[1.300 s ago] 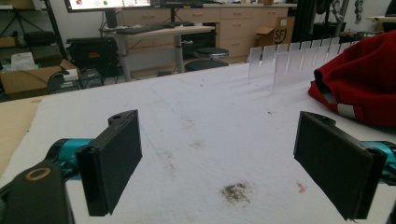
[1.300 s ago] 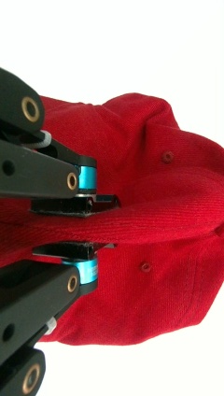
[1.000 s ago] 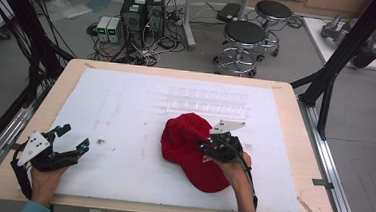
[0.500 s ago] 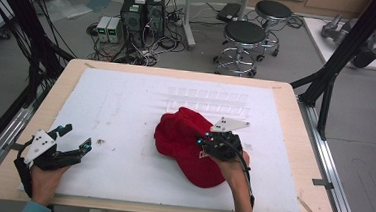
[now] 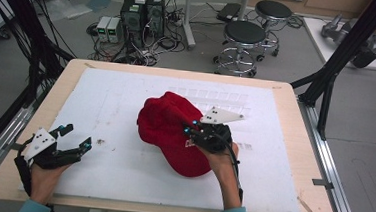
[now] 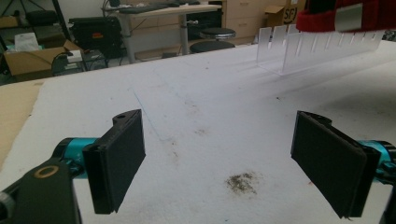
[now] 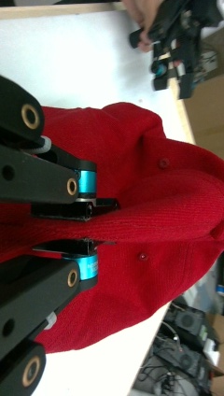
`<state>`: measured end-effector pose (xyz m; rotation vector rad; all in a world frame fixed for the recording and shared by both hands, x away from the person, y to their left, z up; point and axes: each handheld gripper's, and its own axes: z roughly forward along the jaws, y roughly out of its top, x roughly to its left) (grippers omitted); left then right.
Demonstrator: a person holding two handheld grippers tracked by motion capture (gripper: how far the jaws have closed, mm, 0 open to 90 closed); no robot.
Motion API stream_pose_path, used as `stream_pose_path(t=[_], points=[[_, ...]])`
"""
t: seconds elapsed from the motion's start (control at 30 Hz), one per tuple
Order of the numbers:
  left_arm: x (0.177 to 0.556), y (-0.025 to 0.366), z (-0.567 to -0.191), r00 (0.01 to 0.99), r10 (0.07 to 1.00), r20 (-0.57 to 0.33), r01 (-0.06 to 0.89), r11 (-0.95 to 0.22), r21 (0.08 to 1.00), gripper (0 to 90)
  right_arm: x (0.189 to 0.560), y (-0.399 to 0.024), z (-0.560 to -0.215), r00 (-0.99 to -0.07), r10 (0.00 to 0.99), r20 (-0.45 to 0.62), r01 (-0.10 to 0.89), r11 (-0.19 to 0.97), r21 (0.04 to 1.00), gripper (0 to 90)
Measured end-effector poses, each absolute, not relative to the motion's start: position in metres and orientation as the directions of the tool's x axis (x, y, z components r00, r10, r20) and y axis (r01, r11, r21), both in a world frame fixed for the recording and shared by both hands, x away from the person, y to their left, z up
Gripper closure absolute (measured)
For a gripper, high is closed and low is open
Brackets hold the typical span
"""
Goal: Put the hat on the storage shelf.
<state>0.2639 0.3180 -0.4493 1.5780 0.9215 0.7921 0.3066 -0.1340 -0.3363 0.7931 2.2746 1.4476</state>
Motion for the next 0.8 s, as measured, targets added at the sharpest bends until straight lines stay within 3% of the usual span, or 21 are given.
stream_pose_path(t=[0.43,0.8], points=[[0.268,0.321,-0.449,0.518,0.855,-0.011,0.183,-0.098,0.978,18.2,0.311,-0.113,-0.328,-0.816,0.577,0.033,0.199,0.227,0.953,85.5],[0.269,0.309,-0.42,0.699,0.715,-0.003,0.162,-0.153,0.975,18.1,0.318,-0.103,-0.328,-0.827,0.562,0.036,0.165,0.18,0.97,85.5]])
